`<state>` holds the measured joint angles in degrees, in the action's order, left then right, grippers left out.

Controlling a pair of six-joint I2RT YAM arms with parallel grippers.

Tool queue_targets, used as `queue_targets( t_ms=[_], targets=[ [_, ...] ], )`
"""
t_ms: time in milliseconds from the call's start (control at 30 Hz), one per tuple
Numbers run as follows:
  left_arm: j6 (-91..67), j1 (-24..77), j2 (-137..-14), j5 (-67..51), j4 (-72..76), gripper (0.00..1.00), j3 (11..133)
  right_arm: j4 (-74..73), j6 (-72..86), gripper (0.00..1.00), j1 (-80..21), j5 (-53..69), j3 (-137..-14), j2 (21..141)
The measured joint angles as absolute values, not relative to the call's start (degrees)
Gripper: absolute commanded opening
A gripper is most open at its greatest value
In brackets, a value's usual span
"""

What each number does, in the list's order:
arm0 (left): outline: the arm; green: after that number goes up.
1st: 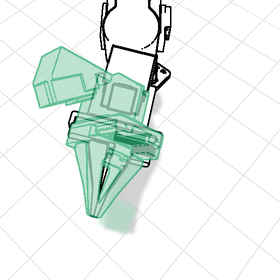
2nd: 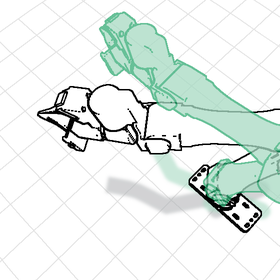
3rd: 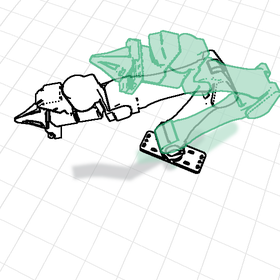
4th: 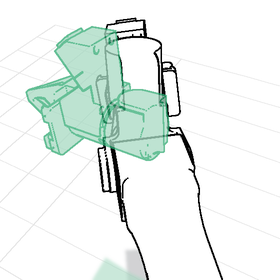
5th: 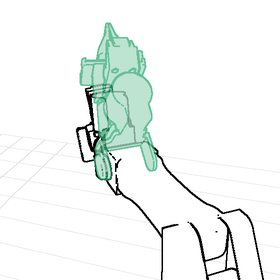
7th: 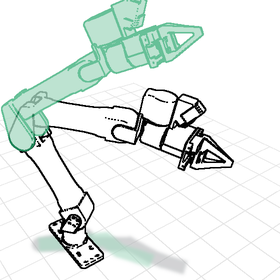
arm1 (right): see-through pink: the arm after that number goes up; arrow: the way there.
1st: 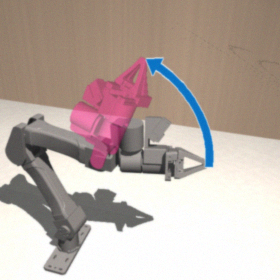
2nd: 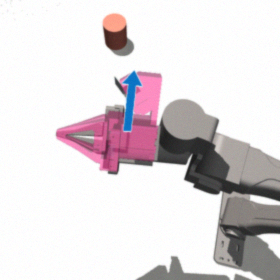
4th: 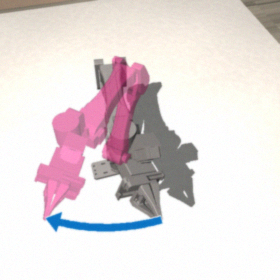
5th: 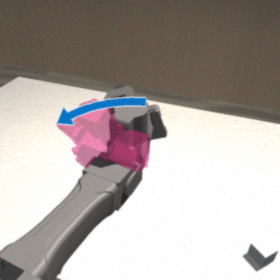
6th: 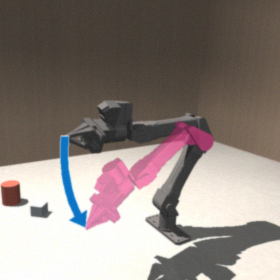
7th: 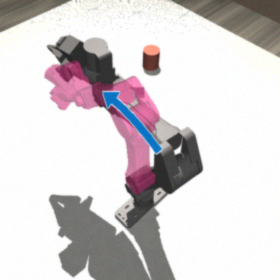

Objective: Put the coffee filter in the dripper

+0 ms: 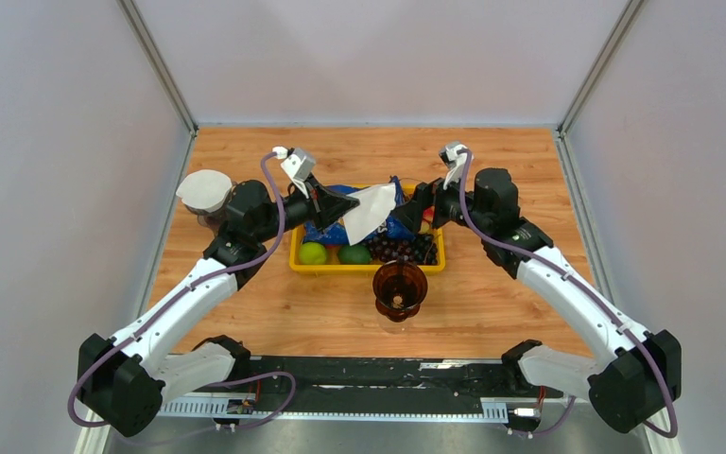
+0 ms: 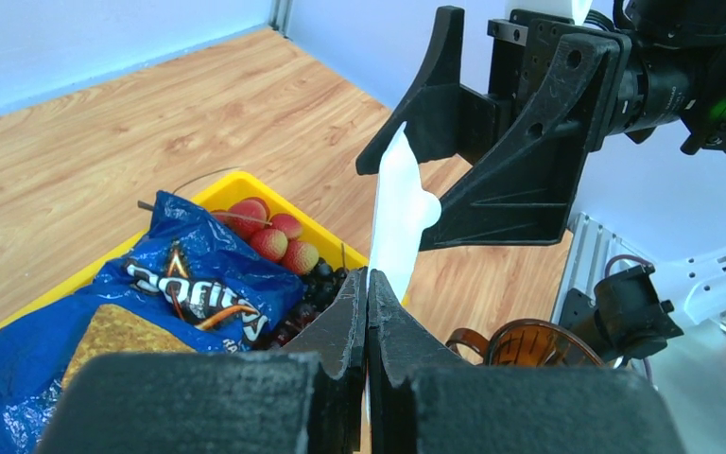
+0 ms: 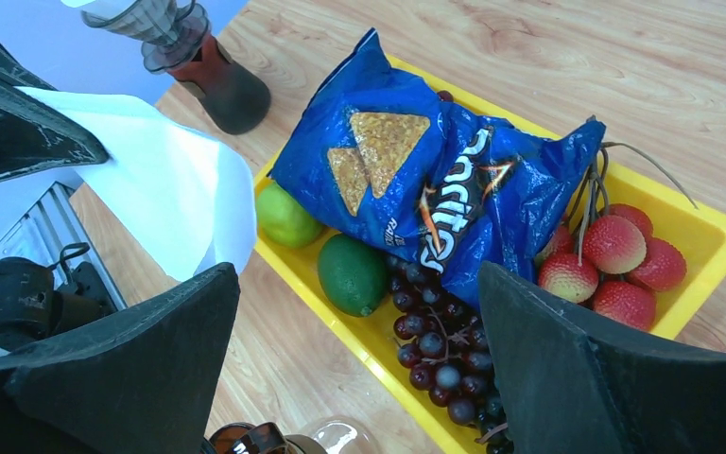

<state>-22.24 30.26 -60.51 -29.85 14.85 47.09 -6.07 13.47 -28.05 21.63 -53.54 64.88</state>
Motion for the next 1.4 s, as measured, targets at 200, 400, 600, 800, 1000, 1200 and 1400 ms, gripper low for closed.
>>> queue_targets(
  t_ms=[200, 400, 600, 800, 1000, 1200, 1400],
  targets=[
    [-22.3, 30.3, -60.5, -31.8, 14.9, 0.00, 47.1, -5.1, 13.5, 1.00, -28.1, 22.5, -53.5, 64.2],
    [-22.5, 30.3, -60.5, -34.3, 14.9, 0.00, 47.1, -3.5, 13.5, 0.99, -28.1, 25.0, -53.5, 64.2],
    [-23.3, 30.3, -60.5, -37.7, 16.4, 0.00, 47.1, -1.2, 13.5, 0.94, -28.1, 28.5, -53.3, 64.1],
    [-24.6, 30.3, -61.3, -42.3, 19.6, 0.00, 47.1, 1.1, 13.3, 0.81, -28.1, 35.3, -53.2, 64.1],
    [-26.4, 30.3, -63.5, -47.4, 23.1, 0.00, 47.1, 3.6, 12.6, 0.66, -28.1, 42.6, -52.4, 64.4],
    [-28.3, 30.3, -64.4, -50.6, 25.8, 0.00, 47.1, 4.3, 12.3, 0.48, -28.1, 45.6, -51.6, 64.4],
    [-29.0, 30.3, -64.4, -51.6, 27.1, 0.00, 47.1, 4.8, 12.1, 0.37, -28.1, 48.1, -51.4, 64.3]
  ],
)
